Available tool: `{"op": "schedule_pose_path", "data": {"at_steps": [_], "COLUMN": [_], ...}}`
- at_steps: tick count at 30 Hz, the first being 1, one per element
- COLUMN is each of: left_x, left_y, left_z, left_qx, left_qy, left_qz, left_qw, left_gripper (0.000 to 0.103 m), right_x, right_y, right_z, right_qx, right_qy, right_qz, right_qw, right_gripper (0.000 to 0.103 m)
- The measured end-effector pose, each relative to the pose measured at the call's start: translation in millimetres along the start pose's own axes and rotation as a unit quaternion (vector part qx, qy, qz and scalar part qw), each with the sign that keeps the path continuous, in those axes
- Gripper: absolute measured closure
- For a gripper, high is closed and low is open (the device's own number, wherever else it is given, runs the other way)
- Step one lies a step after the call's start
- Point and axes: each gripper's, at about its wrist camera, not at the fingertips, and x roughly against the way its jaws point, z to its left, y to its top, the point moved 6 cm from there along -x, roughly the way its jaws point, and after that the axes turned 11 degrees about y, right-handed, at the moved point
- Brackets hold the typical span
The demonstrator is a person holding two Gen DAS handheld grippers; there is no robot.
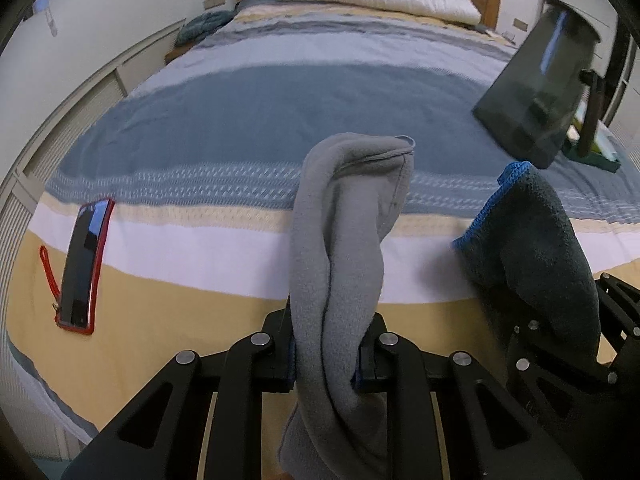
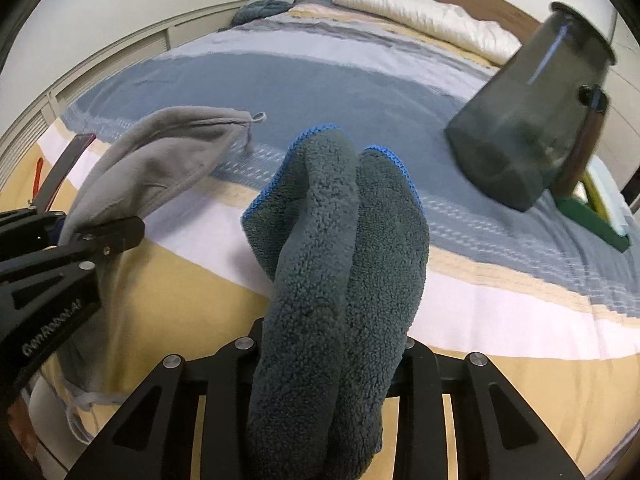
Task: Organize soft objects
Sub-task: 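Lift the grey sock with the left tool while the right tool lifts the green mitt, then carry the grey sock and green mitt over the green tray with both tools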
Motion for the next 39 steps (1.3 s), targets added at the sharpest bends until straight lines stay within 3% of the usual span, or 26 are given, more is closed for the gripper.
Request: {"op": "schedule_pose_path", "data": {"at_steps": [12,25,39], "left_x": [45.4,71.9,104.1], "left_y": [9.8,13.1,13.4], "left_z": [-47.9,-110.8,-219.6], "left_qx": [-0.036,-0.089,-0.172], "left_qy": [-0.044,-0.082,-0.136], "left_qz": [-0.037,-0.050,-0.056], "left_qw": [0.9977,0.9914,0.9741], "left_gripper": [0.087,0.087,0.087], "right_x": [51.1,105.6,172.1], "right_y": [-17.9,-59.7,-104.2], "right_z": [-43.1,-106.0,-214.6], "right_qx": [-0.028,-0.083,-0.161], "right_qy": [-0.039,-0.078,-0.151], "right_qz": [-0.022,-0.035,-0.048], "right_qw": [0.999,0.993,0.974], "right_gripper": [0.074,0.074,0.074]}}
